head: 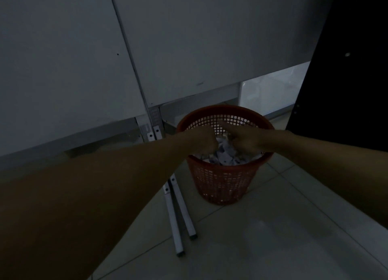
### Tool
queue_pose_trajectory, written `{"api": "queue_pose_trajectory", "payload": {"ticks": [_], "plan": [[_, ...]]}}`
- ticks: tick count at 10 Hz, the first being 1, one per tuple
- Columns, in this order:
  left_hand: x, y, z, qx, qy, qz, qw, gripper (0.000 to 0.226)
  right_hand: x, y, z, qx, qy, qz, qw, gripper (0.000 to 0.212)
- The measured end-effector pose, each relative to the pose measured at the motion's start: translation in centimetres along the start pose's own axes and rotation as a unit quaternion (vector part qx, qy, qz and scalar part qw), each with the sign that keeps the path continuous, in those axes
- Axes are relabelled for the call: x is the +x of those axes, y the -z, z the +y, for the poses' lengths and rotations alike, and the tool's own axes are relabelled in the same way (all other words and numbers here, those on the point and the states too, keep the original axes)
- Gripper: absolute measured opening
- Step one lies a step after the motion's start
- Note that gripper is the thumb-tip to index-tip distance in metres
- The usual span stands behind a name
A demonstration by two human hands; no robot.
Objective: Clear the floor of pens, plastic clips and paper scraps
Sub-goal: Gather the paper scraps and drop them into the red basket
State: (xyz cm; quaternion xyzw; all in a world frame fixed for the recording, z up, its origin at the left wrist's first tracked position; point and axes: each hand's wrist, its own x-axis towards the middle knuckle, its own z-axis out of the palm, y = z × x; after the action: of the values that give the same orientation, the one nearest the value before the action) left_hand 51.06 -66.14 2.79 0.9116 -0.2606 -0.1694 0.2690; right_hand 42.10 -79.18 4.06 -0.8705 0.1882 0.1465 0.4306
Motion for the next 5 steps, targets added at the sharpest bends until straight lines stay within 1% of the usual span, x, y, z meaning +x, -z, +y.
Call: {"api": "queue_pose_trajectory", "payload": {"ticks": [1, 2, 3, 4, 5], "plan": [[0.1, -0.4, -0.3, 0.009, -0.021, -0.016, 1.000, 0.017, -1.3, 0.2, 0.3, -0.031, 0.012, -0.005, 0.999, 0.092], [-1.0, 0.0, 0.4, 0.023, -0.039, 0.020, 0.999, 0.020, -2.0, 0.4, 0.3, -0.055, 0.082, -0.034, 0.995, 0.096], [-1.7, 0.8, 1.4, 0.023, -0.048, 0.040, 0.998, 0.014, -2.9, 0.7, -0.7, 0.152, 0.047, -0.050, 0.986, 0.071], [-3.7, 1.8, 3.5, -0.026, -0.071, 0.112, 0.991, 0.024, -3.4, 1.4, -0.8, 0.340, 0.070, -0.062, 0.936, 0.046], [-5.7, 1.4, 5.0, -0.239, -0.071, 0.027, 0.968, 0.029, -5.0, 1.9, -1.5, 0.468, 0.091, -0.065, 0.877, 0.070]]}}
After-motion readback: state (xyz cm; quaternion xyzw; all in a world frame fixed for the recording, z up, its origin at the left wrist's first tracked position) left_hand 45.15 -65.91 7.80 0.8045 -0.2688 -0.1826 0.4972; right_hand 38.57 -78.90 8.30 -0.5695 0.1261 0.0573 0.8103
